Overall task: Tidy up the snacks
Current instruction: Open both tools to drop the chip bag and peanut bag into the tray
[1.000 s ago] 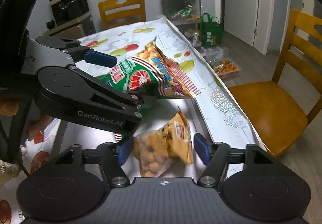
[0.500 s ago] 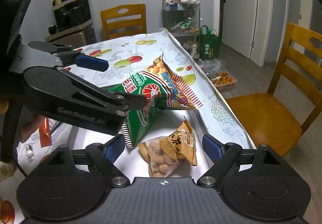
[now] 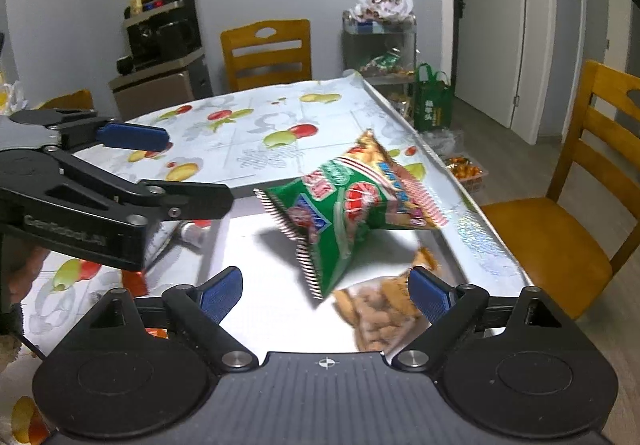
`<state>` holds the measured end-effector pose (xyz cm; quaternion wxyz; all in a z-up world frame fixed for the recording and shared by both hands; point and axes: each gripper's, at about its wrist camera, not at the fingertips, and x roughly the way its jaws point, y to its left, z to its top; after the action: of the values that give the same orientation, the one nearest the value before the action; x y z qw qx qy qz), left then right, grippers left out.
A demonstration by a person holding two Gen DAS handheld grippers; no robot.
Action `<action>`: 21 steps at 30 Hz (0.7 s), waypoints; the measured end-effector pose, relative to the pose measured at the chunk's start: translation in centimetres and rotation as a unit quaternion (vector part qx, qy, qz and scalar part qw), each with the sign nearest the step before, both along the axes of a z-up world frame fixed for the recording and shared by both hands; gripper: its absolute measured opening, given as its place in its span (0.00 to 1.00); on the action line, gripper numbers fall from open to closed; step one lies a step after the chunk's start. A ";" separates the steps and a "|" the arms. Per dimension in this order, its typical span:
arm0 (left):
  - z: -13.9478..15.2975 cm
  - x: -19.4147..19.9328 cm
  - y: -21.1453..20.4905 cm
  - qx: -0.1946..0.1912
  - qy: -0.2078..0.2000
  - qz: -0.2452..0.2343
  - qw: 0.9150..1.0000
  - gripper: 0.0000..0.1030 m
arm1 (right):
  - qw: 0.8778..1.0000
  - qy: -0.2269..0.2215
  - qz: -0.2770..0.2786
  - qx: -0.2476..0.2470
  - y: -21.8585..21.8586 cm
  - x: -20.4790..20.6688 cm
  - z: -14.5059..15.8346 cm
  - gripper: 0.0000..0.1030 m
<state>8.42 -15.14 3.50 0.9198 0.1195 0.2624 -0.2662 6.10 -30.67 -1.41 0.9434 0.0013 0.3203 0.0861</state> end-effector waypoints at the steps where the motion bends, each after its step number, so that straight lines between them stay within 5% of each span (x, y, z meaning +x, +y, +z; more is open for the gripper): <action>1: 0.3 -0.3 0.6 -0.003 -0.001 0.003 1.000 0.95 | 1.000 -0.001 0.004 0.000 0.4 -0.1 0.1 0.88; 21: 2.4 -5.1 12.1 -0.039 -0.026 0.054 0.997 0.97 | 0.999 0.002 0.054 -0.004 8.1 -2.3 2.5 0.92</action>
<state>3.29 -3.07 5.90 0.9433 0.0761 0.2341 -0.2227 3.83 -22.58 1.05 0.9369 -0.0197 0.3218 0.1352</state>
